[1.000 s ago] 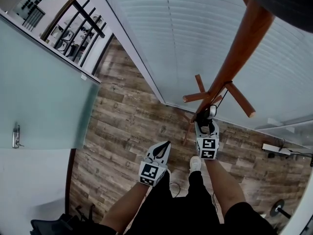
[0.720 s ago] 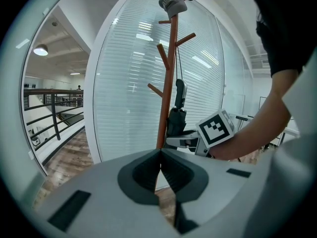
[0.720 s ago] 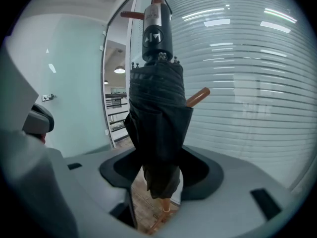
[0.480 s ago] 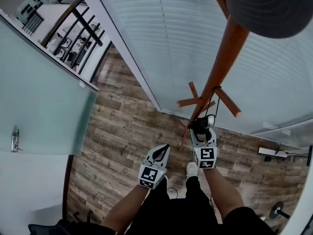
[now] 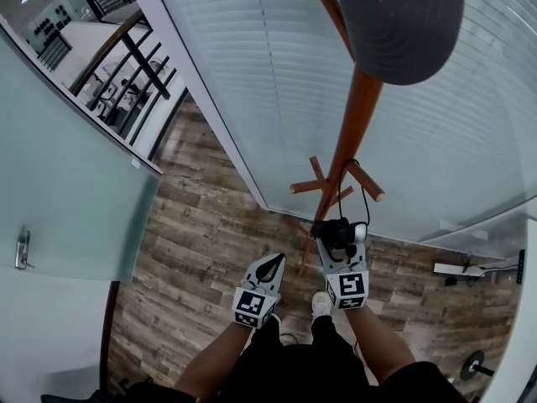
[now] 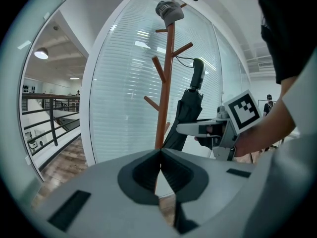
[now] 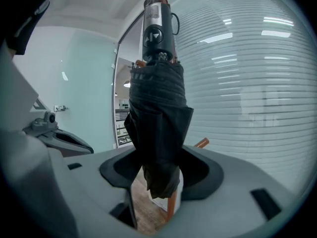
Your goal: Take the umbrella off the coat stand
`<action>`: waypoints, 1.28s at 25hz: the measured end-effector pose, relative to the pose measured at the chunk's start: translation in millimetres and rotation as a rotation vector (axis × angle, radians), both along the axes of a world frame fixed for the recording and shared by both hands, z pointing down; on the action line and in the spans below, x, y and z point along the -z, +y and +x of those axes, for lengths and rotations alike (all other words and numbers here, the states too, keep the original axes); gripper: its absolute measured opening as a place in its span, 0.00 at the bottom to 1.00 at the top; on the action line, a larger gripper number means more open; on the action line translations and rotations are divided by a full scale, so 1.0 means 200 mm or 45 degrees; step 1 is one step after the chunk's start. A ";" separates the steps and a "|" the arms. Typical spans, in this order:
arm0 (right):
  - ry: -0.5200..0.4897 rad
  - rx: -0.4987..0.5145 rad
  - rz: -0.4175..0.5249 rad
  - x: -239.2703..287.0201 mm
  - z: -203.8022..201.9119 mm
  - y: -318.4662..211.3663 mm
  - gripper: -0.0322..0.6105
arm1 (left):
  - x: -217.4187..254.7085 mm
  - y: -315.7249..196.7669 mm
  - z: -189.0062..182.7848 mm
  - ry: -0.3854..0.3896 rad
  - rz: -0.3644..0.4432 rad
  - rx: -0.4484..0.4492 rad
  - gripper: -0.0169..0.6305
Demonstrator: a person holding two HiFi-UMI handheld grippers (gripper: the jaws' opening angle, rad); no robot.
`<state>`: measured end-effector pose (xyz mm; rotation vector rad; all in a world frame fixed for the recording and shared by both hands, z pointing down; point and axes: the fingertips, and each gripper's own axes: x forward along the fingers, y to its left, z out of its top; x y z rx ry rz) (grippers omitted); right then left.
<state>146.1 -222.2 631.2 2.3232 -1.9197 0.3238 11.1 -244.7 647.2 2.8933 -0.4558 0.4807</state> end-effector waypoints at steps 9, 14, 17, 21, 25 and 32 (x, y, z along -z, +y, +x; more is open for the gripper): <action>0.054 0.026 0.140 0.35 0.01 0.06 0.42 | 0.12 -0.02 0.06 0.081 -0.014 0.062 0.05; 0.076 0.026 0.234 0.55 0.00 0.08 0.42 | 0.25 -0.06 0.09 0.147 0.029 0.059 0.05; 0.110 0.028 0.287 0.69 0.00 0.10 0.42 | 0.31 -0.08 0.09 0.168 0.061 0.055 0.05; 0.142 0.032 0.342 0.85 -0.01 0.13 0.42 | 0.41 -0.06 0.11 0.202 0.099 0.030 0.05; 0.169 0.031 0.389 0.96 0.00 0.16 0.42 | 0.46 -0.04 0.14 0.216 0.135 -0.005 0.05; 0.201 0.048 0.430 1.08 0.01 0.22 0.42 | 0.57 0.01 0.19 0.272 0.163 -0.048 0.05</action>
